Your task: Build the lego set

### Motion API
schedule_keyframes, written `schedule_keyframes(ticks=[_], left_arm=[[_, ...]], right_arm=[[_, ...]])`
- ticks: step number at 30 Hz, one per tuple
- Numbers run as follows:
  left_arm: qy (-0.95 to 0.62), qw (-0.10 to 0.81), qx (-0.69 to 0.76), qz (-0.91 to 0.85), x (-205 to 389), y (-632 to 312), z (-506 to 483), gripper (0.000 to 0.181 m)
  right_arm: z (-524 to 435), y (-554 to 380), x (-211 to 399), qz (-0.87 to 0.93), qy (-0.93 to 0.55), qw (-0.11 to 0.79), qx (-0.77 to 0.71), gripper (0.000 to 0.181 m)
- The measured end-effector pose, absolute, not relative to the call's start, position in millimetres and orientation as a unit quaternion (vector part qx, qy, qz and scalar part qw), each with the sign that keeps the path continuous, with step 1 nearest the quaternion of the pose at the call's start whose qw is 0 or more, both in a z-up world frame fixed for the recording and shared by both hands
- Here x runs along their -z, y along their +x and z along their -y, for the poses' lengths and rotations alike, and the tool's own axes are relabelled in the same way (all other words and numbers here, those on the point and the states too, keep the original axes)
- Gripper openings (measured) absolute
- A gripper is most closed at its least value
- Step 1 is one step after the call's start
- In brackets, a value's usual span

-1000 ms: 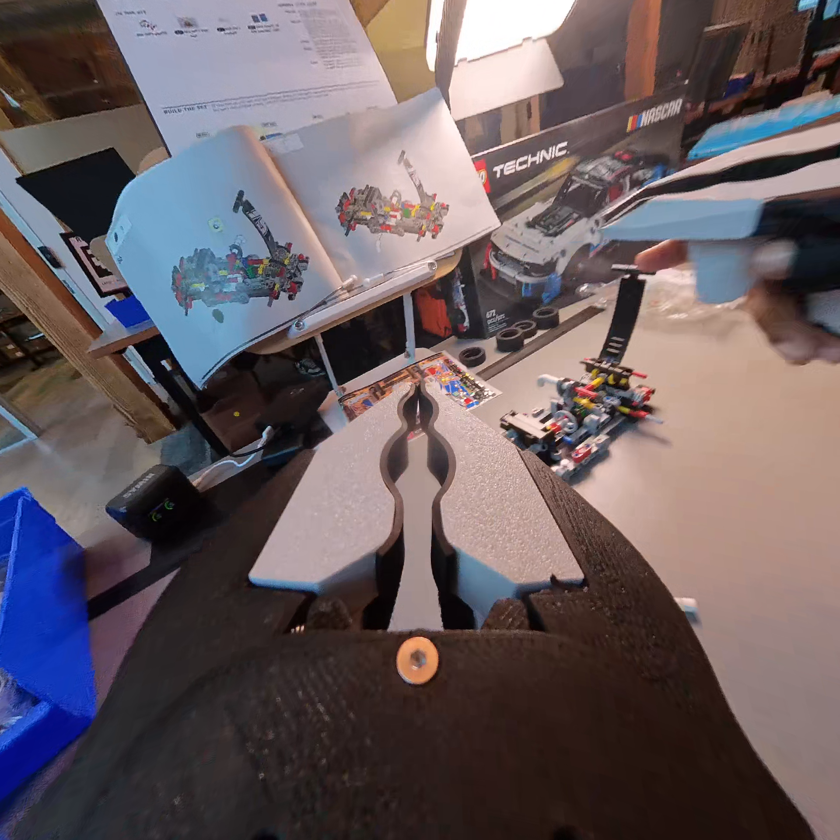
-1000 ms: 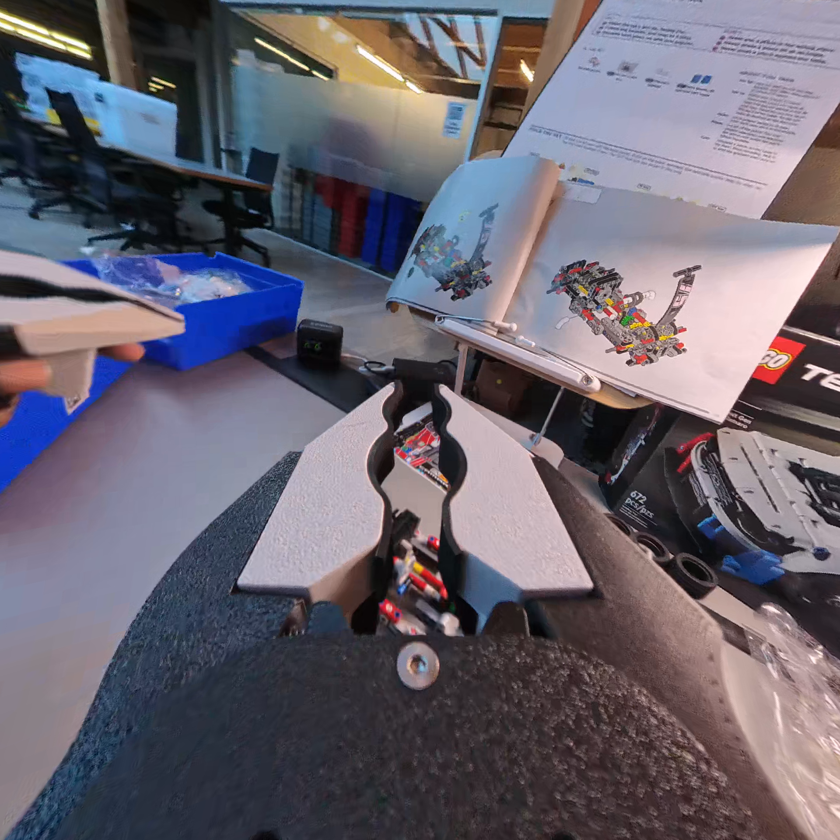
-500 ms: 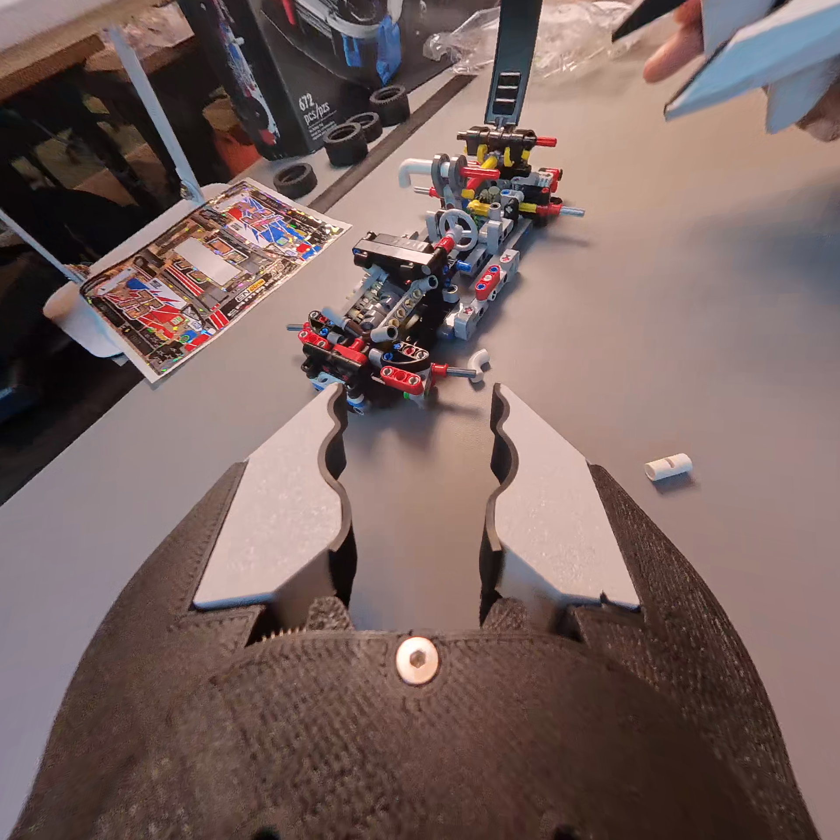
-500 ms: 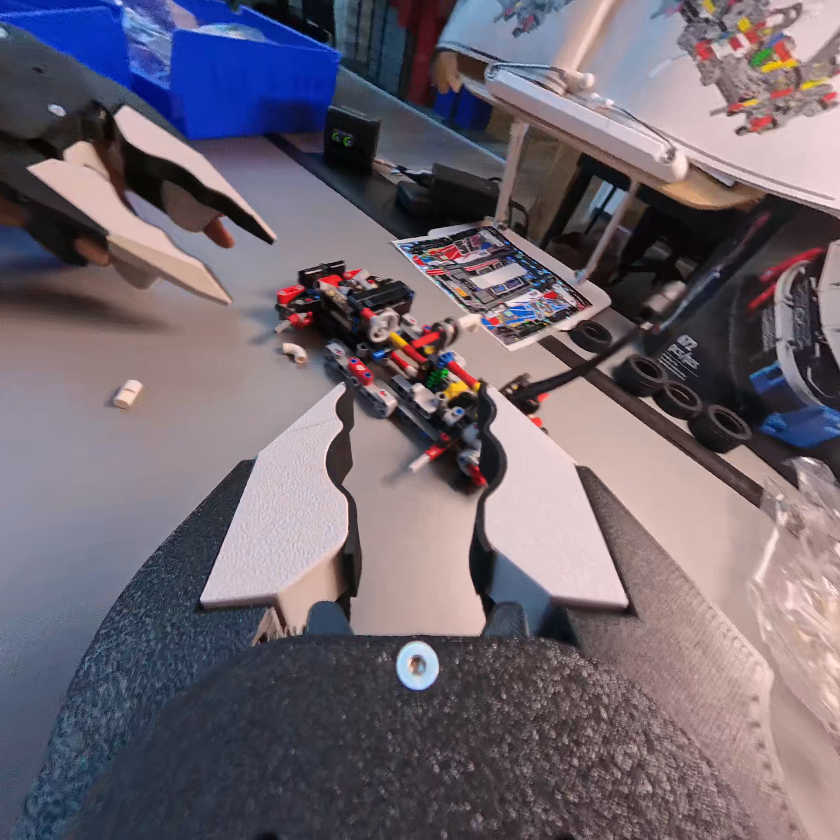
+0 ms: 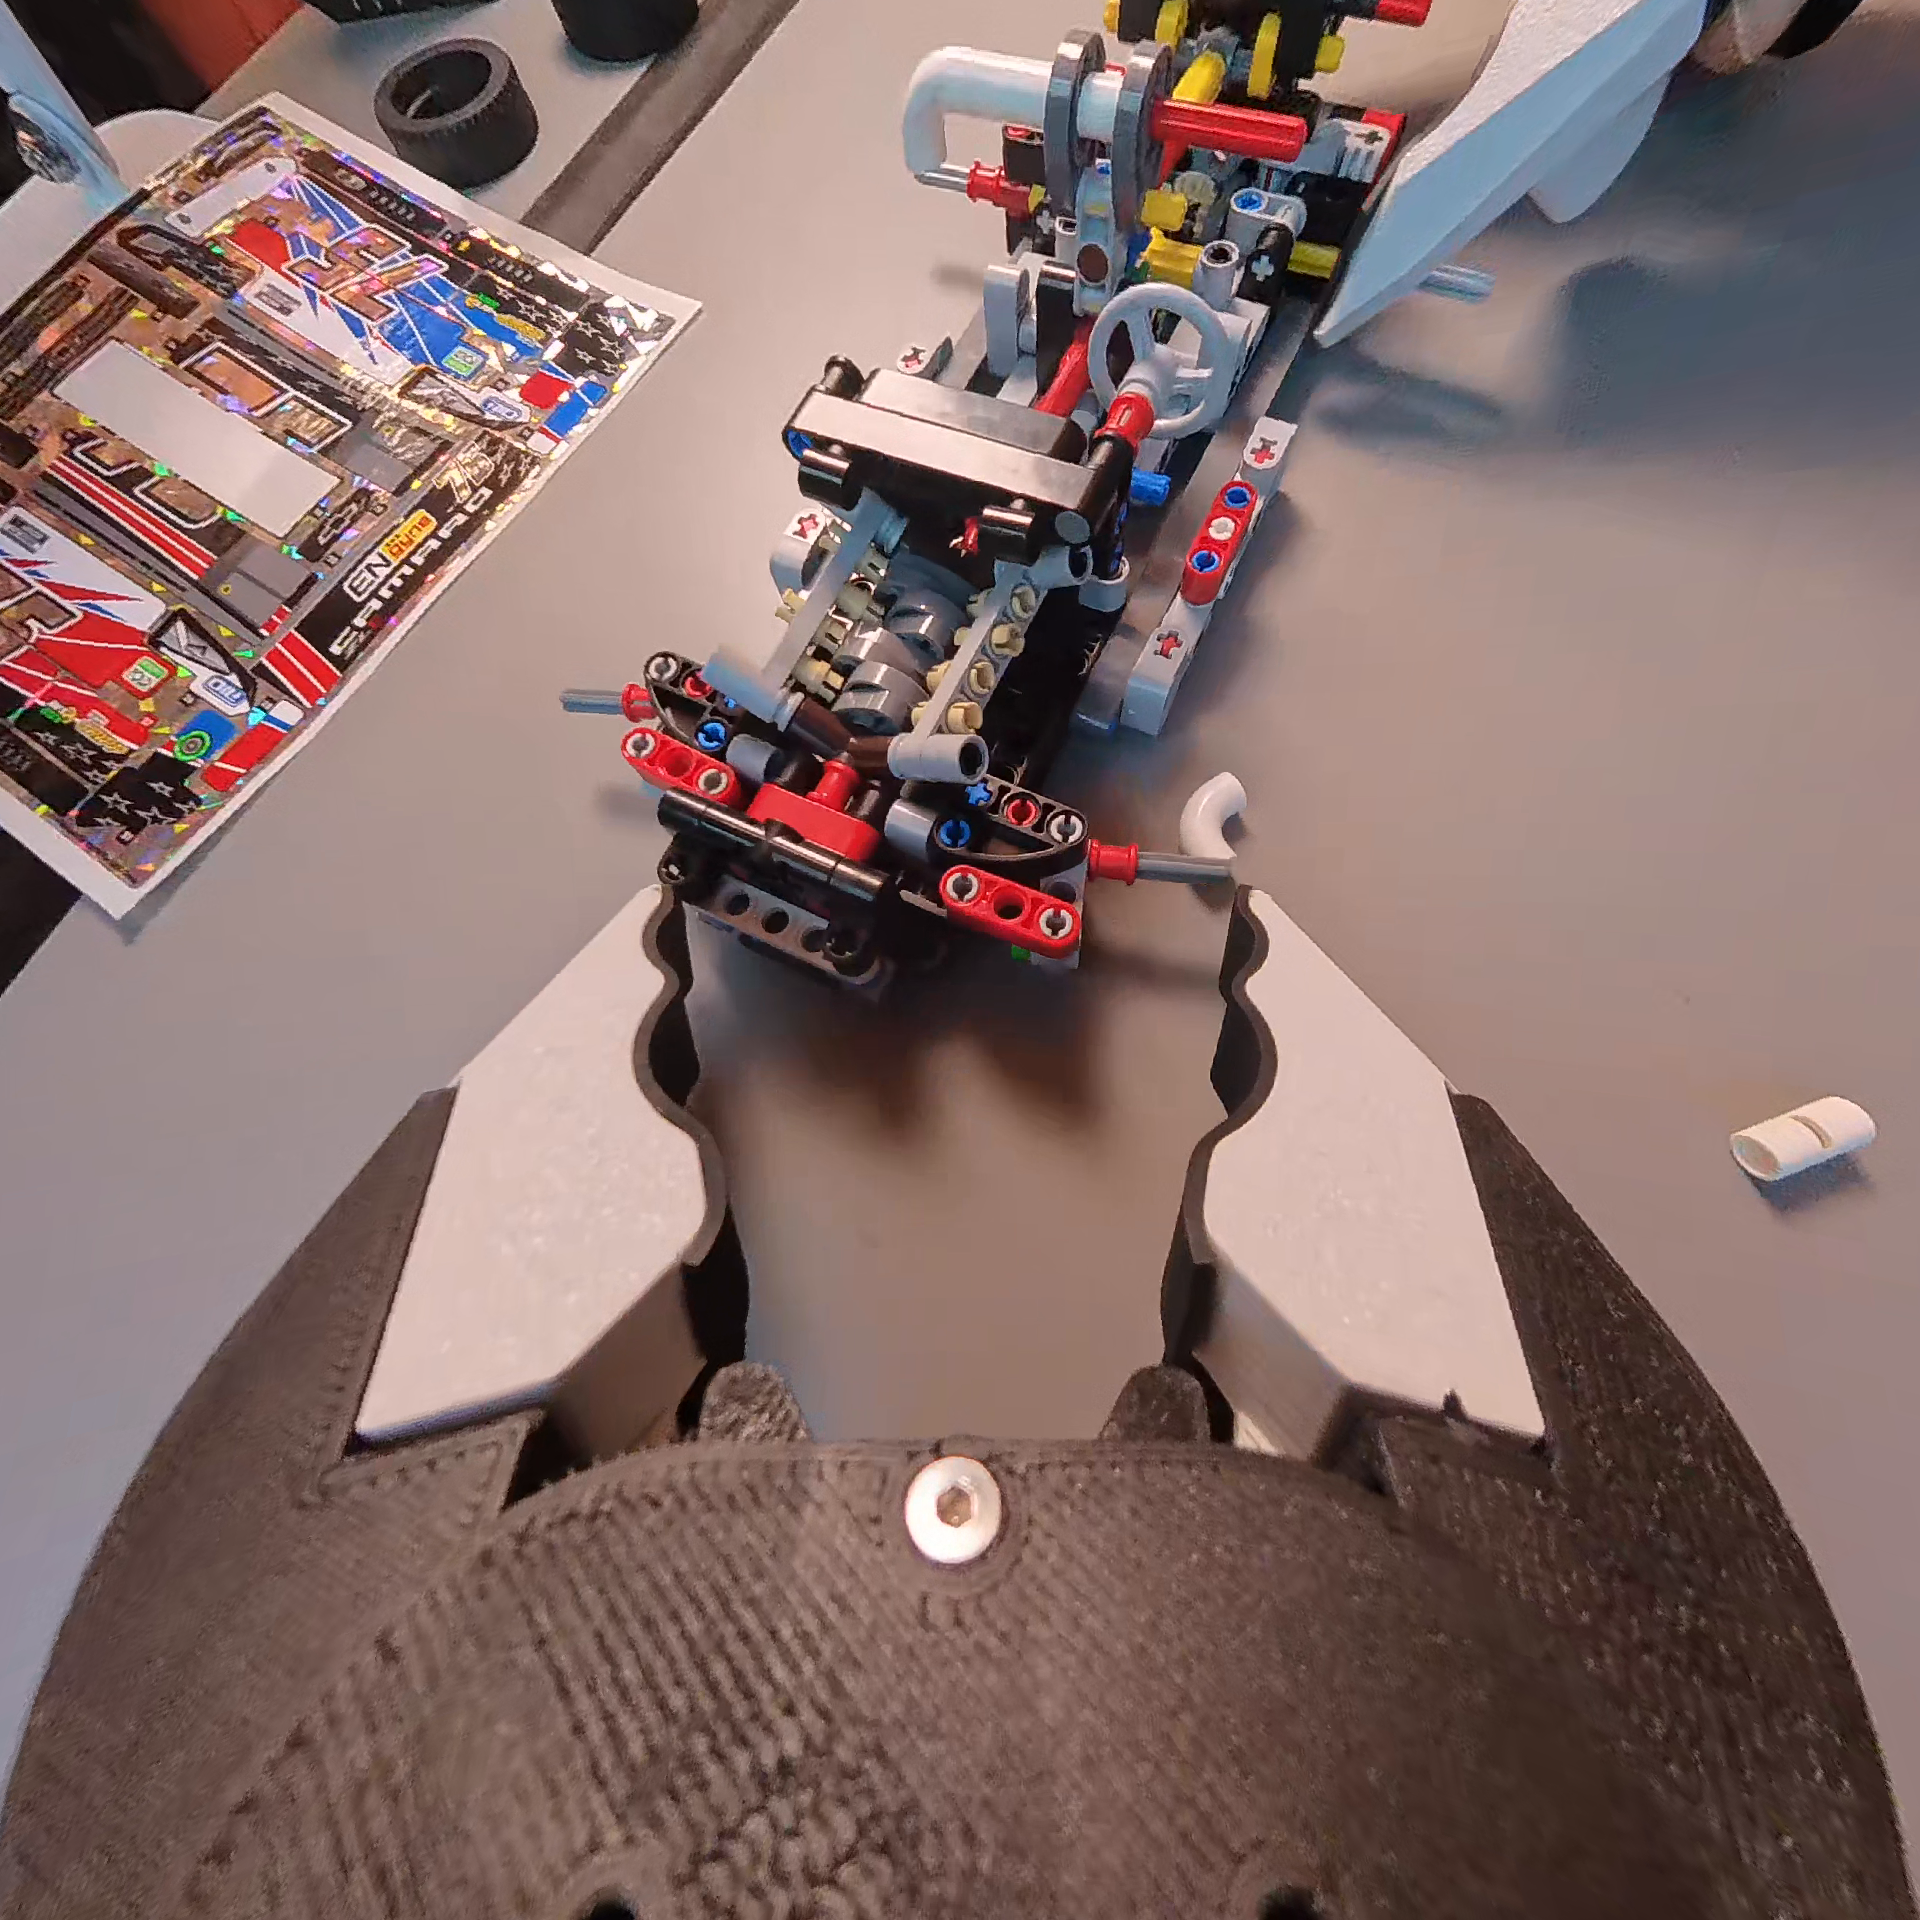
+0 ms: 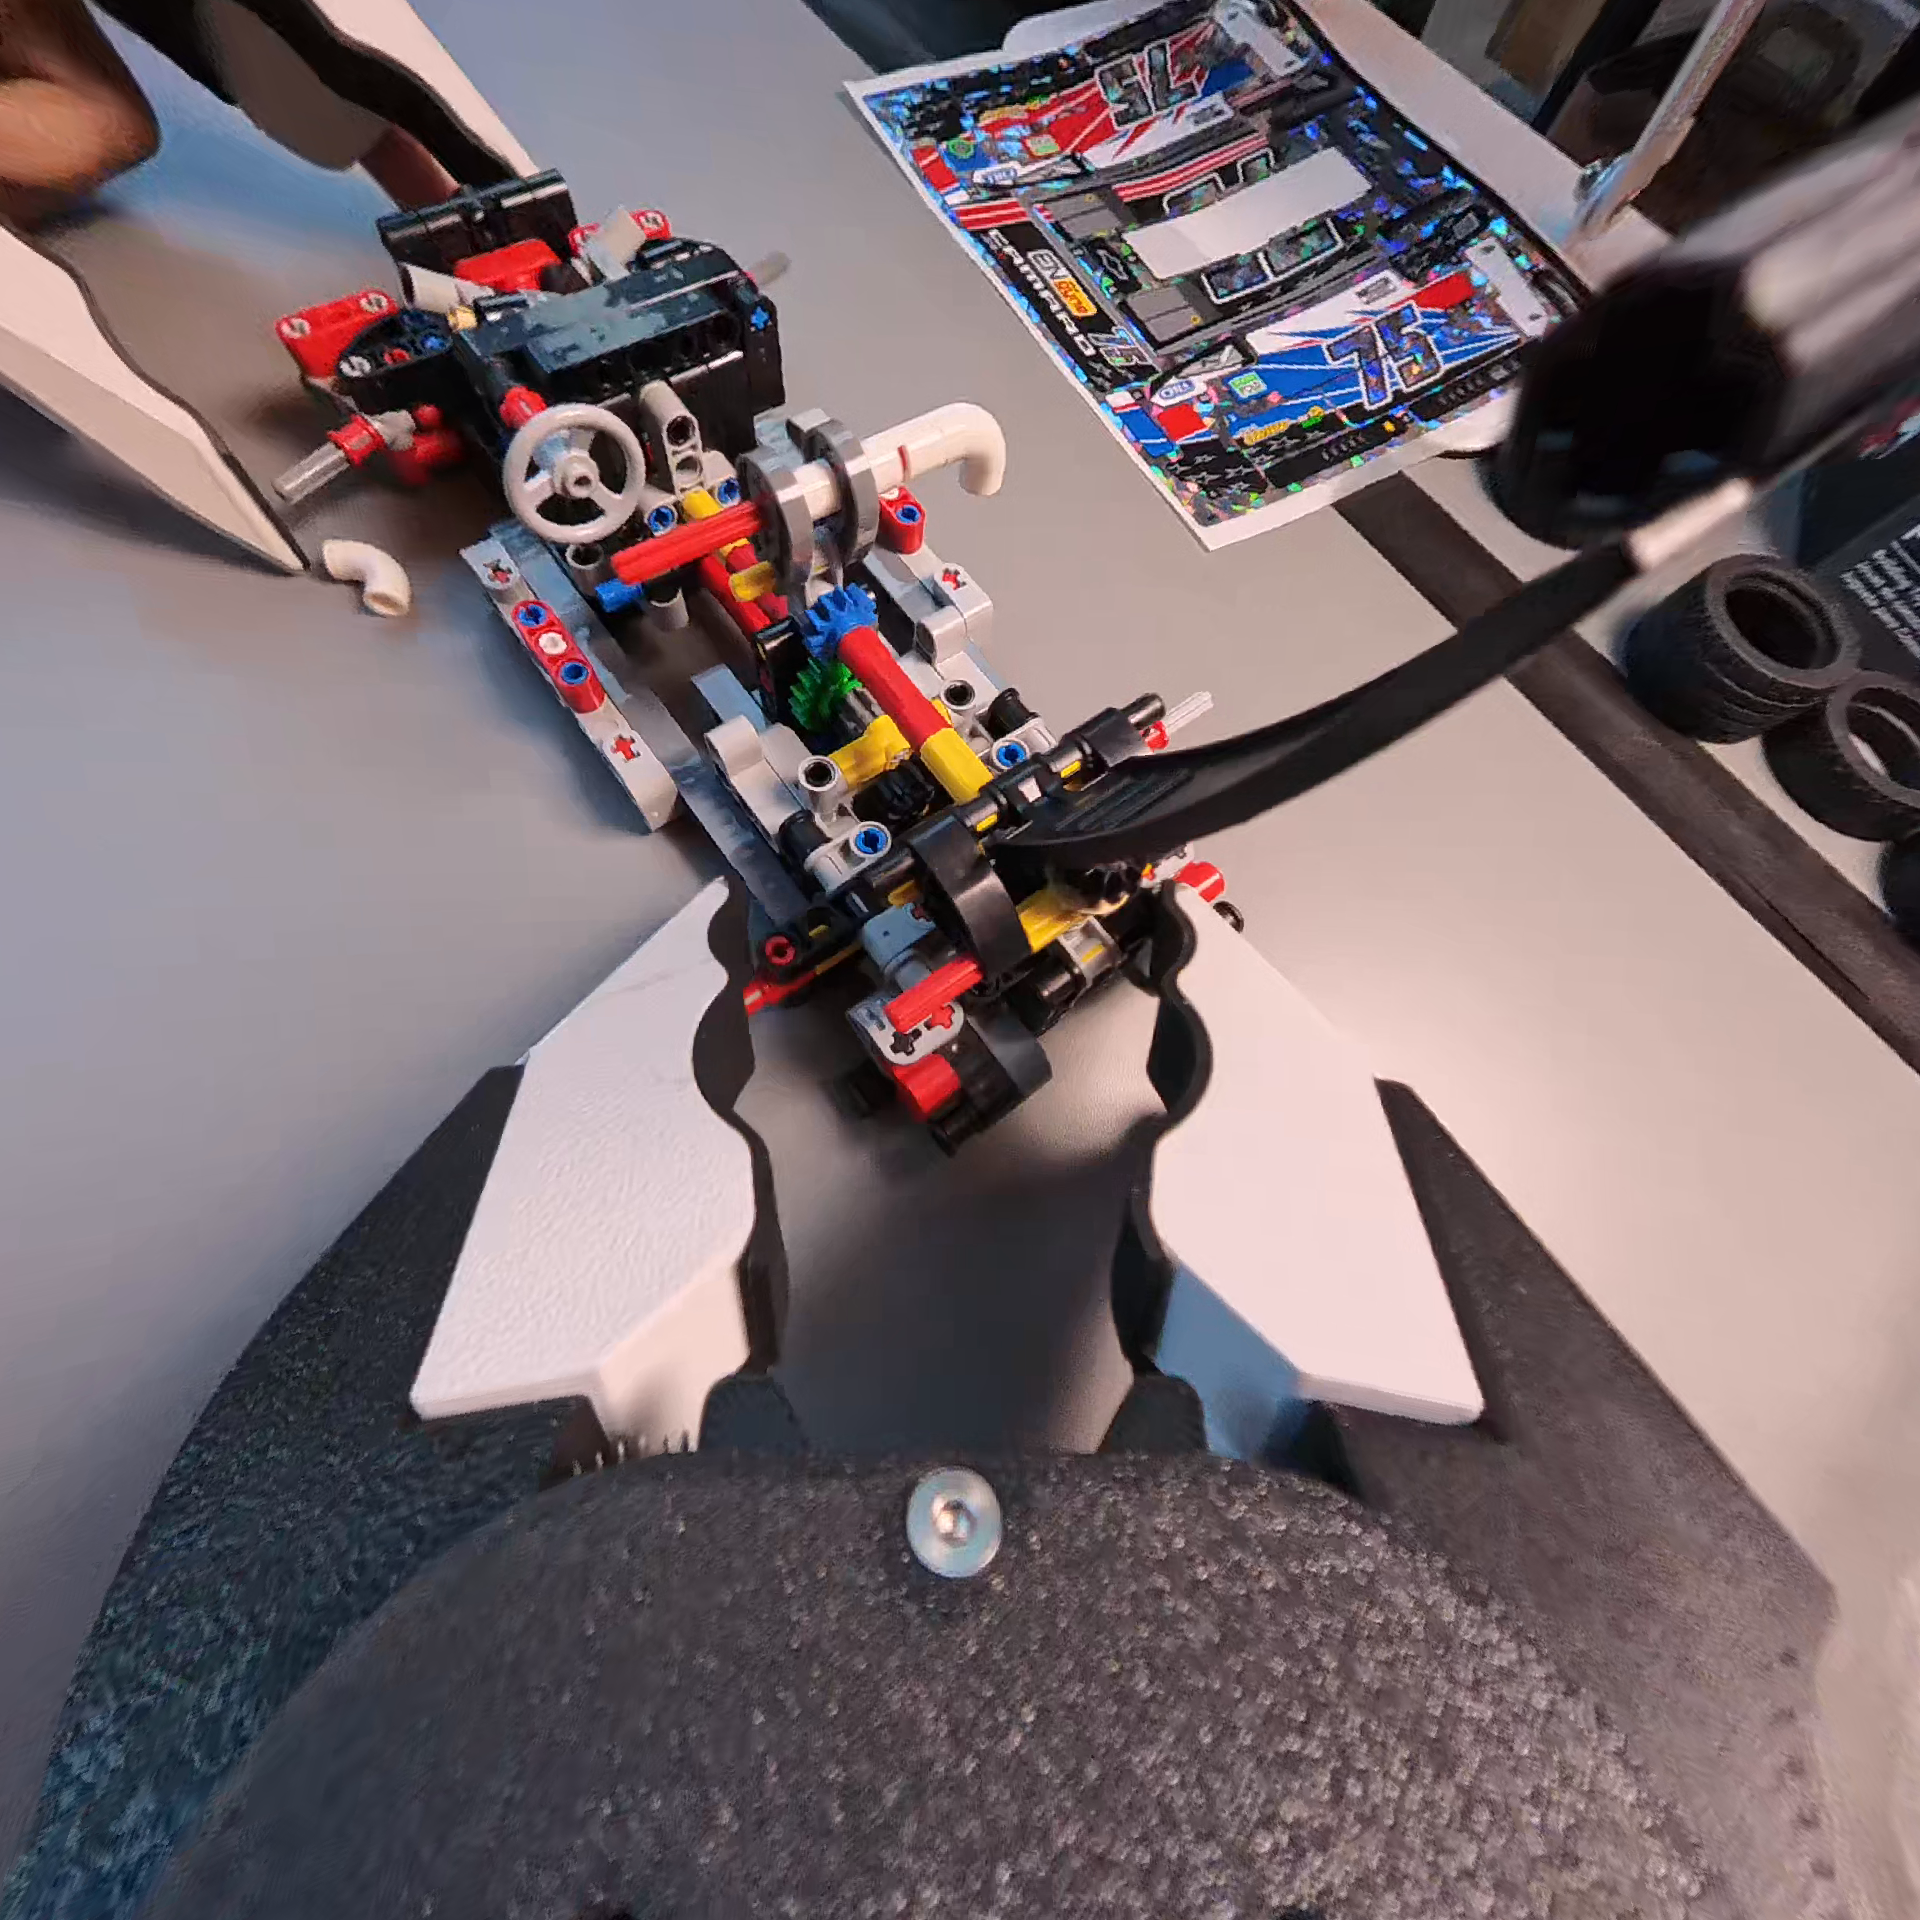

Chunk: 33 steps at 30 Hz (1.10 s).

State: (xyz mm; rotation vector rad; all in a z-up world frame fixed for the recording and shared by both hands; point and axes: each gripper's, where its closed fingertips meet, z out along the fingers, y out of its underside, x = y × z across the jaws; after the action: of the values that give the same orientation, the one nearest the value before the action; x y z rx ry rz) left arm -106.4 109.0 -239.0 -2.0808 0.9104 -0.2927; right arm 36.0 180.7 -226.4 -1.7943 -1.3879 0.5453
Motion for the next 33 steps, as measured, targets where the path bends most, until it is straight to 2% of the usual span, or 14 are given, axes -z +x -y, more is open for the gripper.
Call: schedule_keyframes(ticks=[4,10,21,27,30,33], left_arm=[[-0.829,0.387,0.111,-0.388,238.7,-116.5,-91.5,0.087],[-0.831,0.384,0.12,-0.384,237.4,-124.8,-80.4,0.088],[-0.788,0.503,0.125,-0.332,177.7,-118.2,-75.6,0.06],[-0.766,0.551,0.173,-0.283,153.0,-98.2,-33.6,0.045],[-0.767,0.559,0.194,-0.247,162.1,-94.2,-7.3,0.041],[-0.768,0.56,0.189,-0.248,176.8,-90.3,0.4,0.033]], right_arm=[[-162.8,34.3,226.8,0.556,-0.704,0.393,-0.2,0.074],[-149.2,27.2,227.3,0.561,-0.689,0.413,-0.2,0.074],[-139.3,56.4,192.4,0.564,-0.674,0.425,-0.217,0.064],[-76.1,47.9,131.5,0.57,-0.625,0.45,-0.285,0.043],[-31.0,18.8,147.1,0.559,-0.614,0.431,-0.352,0.043],[-22.6,-1.0,188.1,0.595,-0.616,0.416,-0.307,0.041]])
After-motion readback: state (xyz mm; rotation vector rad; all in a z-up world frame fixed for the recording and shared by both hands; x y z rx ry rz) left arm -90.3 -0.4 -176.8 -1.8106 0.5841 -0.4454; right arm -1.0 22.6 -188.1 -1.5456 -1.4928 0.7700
